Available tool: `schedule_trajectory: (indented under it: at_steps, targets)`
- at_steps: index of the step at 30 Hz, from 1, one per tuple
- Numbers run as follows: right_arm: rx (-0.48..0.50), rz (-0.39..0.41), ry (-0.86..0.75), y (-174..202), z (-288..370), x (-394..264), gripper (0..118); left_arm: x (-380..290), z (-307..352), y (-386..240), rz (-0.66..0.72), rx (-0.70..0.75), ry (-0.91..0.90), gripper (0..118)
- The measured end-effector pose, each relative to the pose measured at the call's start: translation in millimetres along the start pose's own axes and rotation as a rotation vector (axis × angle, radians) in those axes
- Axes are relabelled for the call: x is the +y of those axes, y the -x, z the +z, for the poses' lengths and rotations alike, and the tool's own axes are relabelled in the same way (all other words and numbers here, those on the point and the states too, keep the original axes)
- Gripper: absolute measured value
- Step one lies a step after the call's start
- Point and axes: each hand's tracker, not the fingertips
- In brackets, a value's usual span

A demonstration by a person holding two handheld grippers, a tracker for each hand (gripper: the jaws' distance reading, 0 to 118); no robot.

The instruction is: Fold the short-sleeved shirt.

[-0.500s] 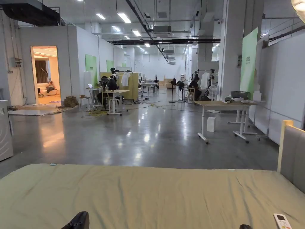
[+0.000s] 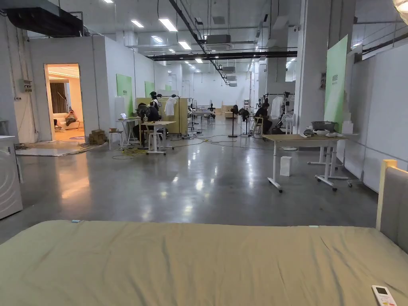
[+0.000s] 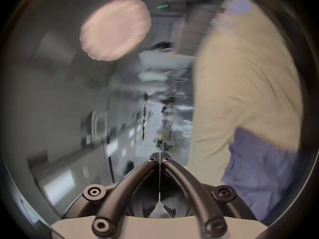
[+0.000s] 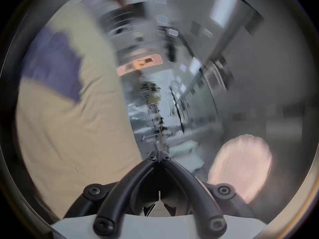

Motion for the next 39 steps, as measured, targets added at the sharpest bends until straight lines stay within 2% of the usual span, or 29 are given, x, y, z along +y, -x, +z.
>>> schedule_trajectory:
  at_steps: [2,3,5,6,8,9,11,14,15,16,17,18,19,20,21,23,24,26,27,32,37,39]
  targets:
    - [0.121,0.123,-0.096,18,2,1,0,2,6,-25,-0.158,-0.121,-0.091,0]
    - [0.177,0.194,-0.116,27,3,3,0,5,6,-33,-0.180,-0.157,-0.103,0]
    - [0.223,0.306,-0.137,37,9,6,0,9,6,-39,-0.159,-0.216,-0.101,0]
    - [0.232,0.336,-0.149,42,11,8,0,11,7,-37,-0.101,-0.256,-0.108,0]
    - [0.223,0.285,-0.150,40,13,8,0,13,7,-20,0.062,-0.238,-0.093,0]
    - [0.200,0.151,-0.116,32,10,11,0,9,7,-5,0.180,-0.198,-0.083,0]
    - [0.143,-0.193,-0.065,3,5,8,0,0,5,29,0.529,-0.127,-0.035,0]
    - [-0.027,-0.736,0.026,-43,1,-11,0,-33,9,72,1.294,-0.066,-0.031,0]
    - [-0.091,-0.955,0.027,-55,5,-21,0,-48,16,72,1.589,-0.047,-0.093,0]
    - [-0.141,-1.202,0.019,-61,10,-34,0,-59,23,61,1.799,-0.021,-0.192,0]
    - [-0.153,-1.431,0.003,-61,13,-45,0,-63,26,53,1.882,0.002,-0.215,0]
    - [-0.103,-1.665,-0.045,-58,16,-58,0,-55,28,48,1.904,0.032,-0.143,0]
    - [-0.049,-1.869,-0.052,-50,19,-66,0,-53,26,47,1.868,0.026,-0.076,0]
    - [-0.026,-1.923,0.076,-42,20,-69,0,-53,24,45,1.852,-0.005,-0.052,0]
    - [-0.036,-1.915,0.017,-43,20,-65,0,-55,23,43,1.842,-0.026,-0.066,0]
    - [-0.055,-1.782,-0.054,-44,22,-57,0,-50,22,45,1.862,-0.039,-0.075,0]
    - [-0.066,-1.745,-0.011,-44,24,-56,0,-49,23,46,1.859,-0.046,-0.085,0]
    - [-0.107,-1.651,-0.041,-52,27,-54,0,-48,25,49,1.821,-0.027,-0.082,0]
    - [-0.068,-1.702,-0.021,-45,26,-53,0,-48,25,51,1.806,-0.022,-0.078,0]
    - [-0.041,-1.745,0.006,-43,25,-57,0,-50,26,53,1.804,-0.027,-0.077,0]
    - [-0.023,-1.746,0.019,-37,28,-61,0,-58,23,52,1.771,-0.051,-0.038,0]
    - [-0.013,-1.754,0.022,-32,31,-62,0,-67,25,47,1.806,-0.020,-0.028,2]
